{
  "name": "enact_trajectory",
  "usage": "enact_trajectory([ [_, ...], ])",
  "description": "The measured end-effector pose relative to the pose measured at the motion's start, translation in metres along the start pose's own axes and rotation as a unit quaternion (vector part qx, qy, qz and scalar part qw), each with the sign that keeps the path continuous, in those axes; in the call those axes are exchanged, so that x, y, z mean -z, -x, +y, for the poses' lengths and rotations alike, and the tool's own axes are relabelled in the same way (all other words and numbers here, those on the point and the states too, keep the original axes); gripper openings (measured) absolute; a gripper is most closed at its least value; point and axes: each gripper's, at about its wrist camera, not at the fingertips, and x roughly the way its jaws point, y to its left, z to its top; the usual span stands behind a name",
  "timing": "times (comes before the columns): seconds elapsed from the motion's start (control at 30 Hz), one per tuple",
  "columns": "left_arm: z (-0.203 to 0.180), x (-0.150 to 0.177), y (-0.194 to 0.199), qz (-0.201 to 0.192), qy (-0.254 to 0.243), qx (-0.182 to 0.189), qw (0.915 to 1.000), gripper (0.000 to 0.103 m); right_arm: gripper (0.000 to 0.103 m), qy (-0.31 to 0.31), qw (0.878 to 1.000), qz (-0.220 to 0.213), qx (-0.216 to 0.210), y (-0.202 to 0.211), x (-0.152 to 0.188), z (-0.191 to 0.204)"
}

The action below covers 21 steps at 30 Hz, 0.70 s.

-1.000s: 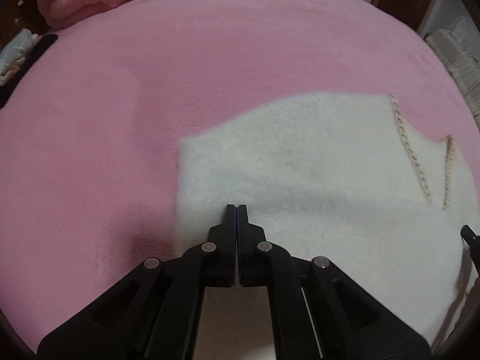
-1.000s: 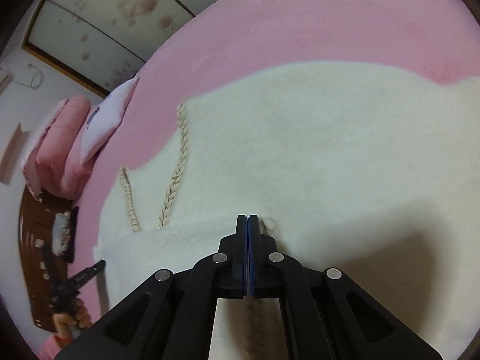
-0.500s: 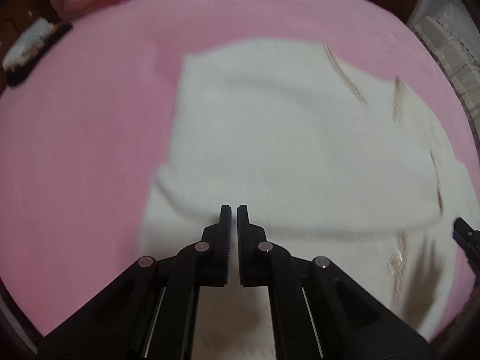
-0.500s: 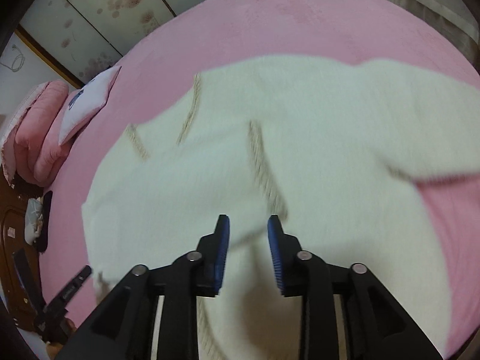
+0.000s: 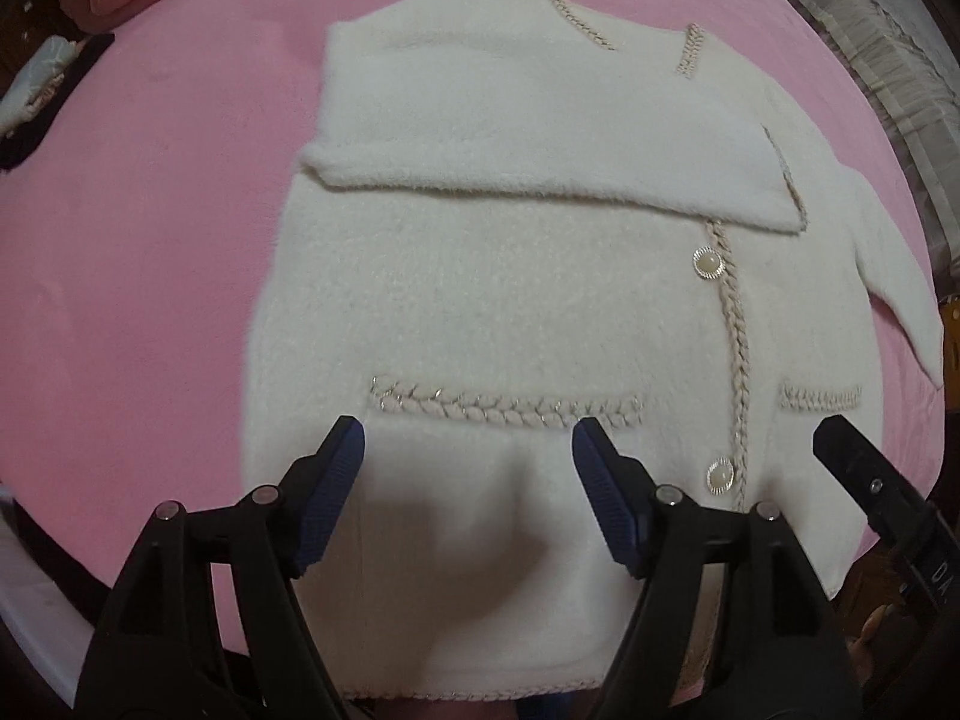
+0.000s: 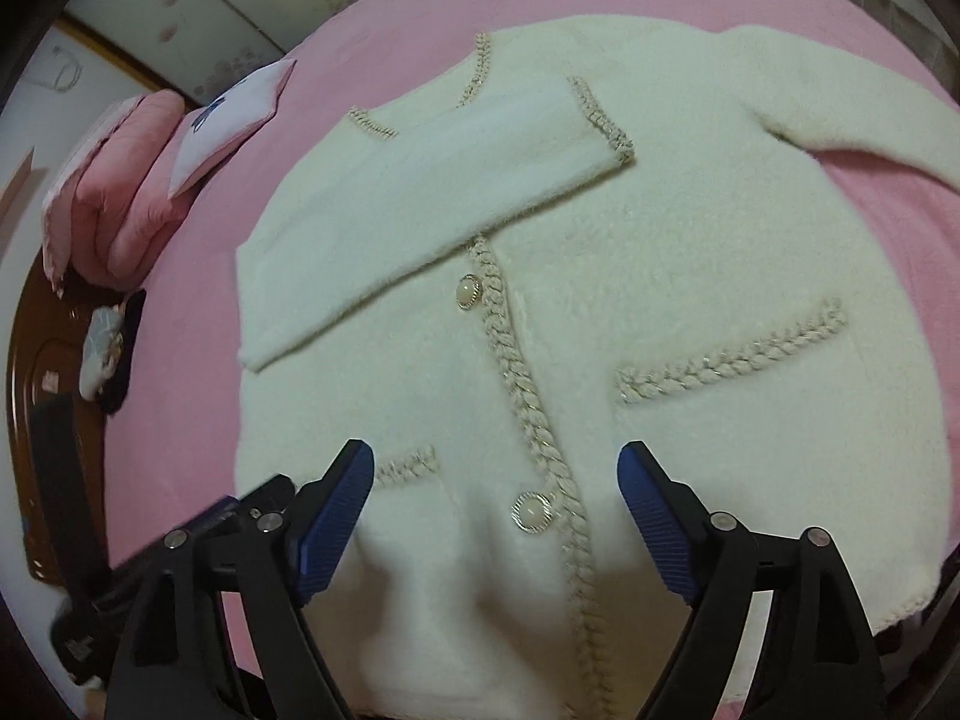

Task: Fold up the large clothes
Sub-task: 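Move the right tool to the other sleeve cuff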

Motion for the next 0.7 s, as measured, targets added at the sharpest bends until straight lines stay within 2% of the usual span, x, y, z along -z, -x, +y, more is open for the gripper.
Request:
enact_trajectory([
  [0.07, -0.007, 0.003, 0.009, 0.0, -0.005, -0.004, 1.0, 0.072, 0.086, 0.02, 1.0, -0.013, 0.013, 0.015, 0.008, -0.004],
  [0.17, -0.025, 0.006, 0.013, 0.007, -0.009, -0.004, 0.9999, 0.073, 0.087, 0.038, 0.999, -0.02, 0.022, 0.008, 0.006, -0.023],
  [0.33, -0.072, 0.012, 0.015, 0.017, -0.009, 0.003, 0.9998, 0.073, 0.087, 0.025, 0.999, -0.013, 0.025, 0.012, -0.01, -0.07],
  [0.43, -0.115, 0.016, 0.019, 0.017, -0.025, -0.004, 0.9995, 0.073, 0.087, -0.005, 0.999, -0.026, 0.031, 0.022, -0.023, -0.109],
  [0.7, -0.248, 0.017, 0.029, 0.012, -0.066, 0.017, 0.9976, 0.073, 0.087, -0.097, 0.993, -0.042, 0.054, 0.062, -0.063, -0.231],
])
